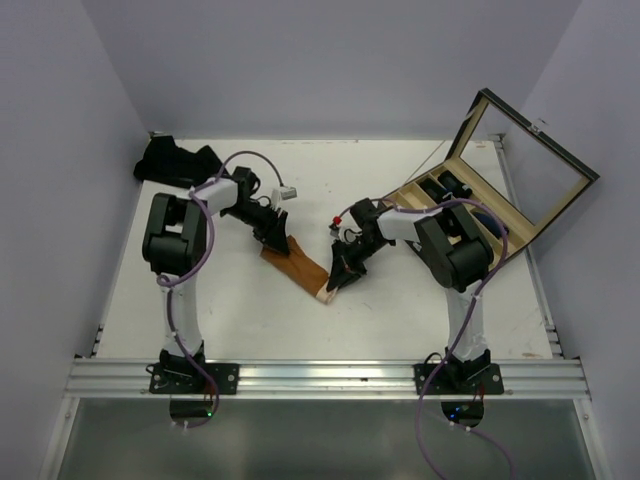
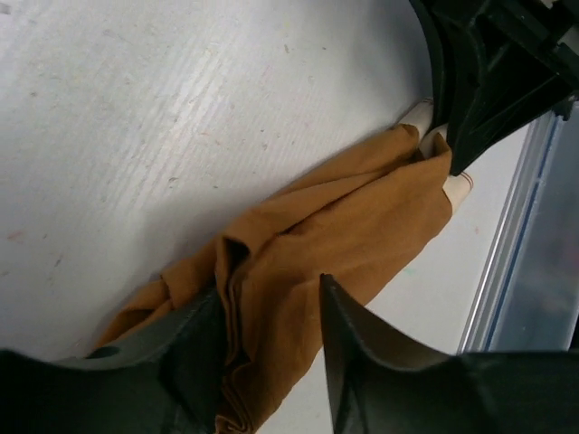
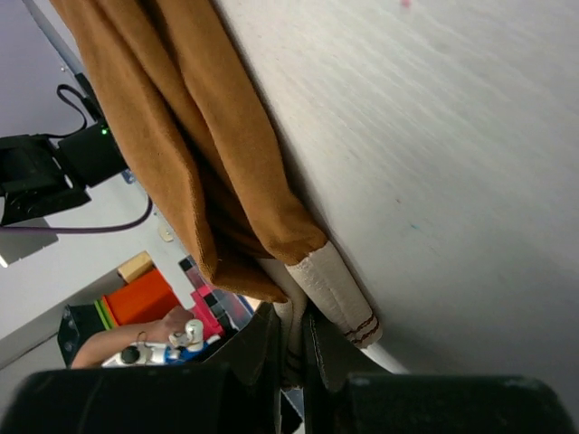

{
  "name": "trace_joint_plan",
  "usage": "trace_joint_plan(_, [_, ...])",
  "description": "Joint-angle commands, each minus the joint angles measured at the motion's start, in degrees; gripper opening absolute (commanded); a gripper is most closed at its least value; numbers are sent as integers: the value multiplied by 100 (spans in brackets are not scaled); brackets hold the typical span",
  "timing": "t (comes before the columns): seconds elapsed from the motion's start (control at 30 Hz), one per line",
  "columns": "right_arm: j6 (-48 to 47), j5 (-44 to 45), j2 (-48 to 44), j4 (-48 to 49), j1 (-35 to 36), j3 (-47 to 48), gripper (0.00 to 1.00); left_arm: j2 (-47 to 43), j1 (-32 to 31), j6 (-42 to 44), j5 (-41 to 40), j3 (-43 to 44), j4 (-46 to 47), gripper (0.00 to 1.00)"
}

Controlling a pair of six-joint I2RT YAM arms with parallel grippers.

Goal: Roll the underwear
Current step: Fold the underwear

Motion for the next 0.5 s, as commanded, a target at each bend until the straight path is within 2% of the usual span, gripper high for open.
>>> trace_joint_plan(0.0, [-253, 882, 381, -150, 104, -19, 0, -292, 120, -55, -1298, -121, 948, 52])
trace_joint_plan(0.1, [-156, 847, 399, -54, 104, -106, 0, -696, 208, -318, -1378, -95, 1326, 59])
trace_joint_plan(0.27, [160, 628, 390, 209, 113, -238, 0, -1583, 725, -985, -1124, -139, 2221, 60])
trace_joint_plan(0.33, [405, 522, 399, 359, 104, -326, 0, -1804, 893, -1109, -695, -244, 2398, 60])
trace_joint_plan(0.4, [590, 390, 434, 552, 113, -388, 0, -1998, 1043, -1040, 234, -323, 2259, 55])
trace_joint_plan(0.47, [696, 363, 504, 623, 130, -423, 0, -2060, 974, -978, 764, -472, 1873, 48])
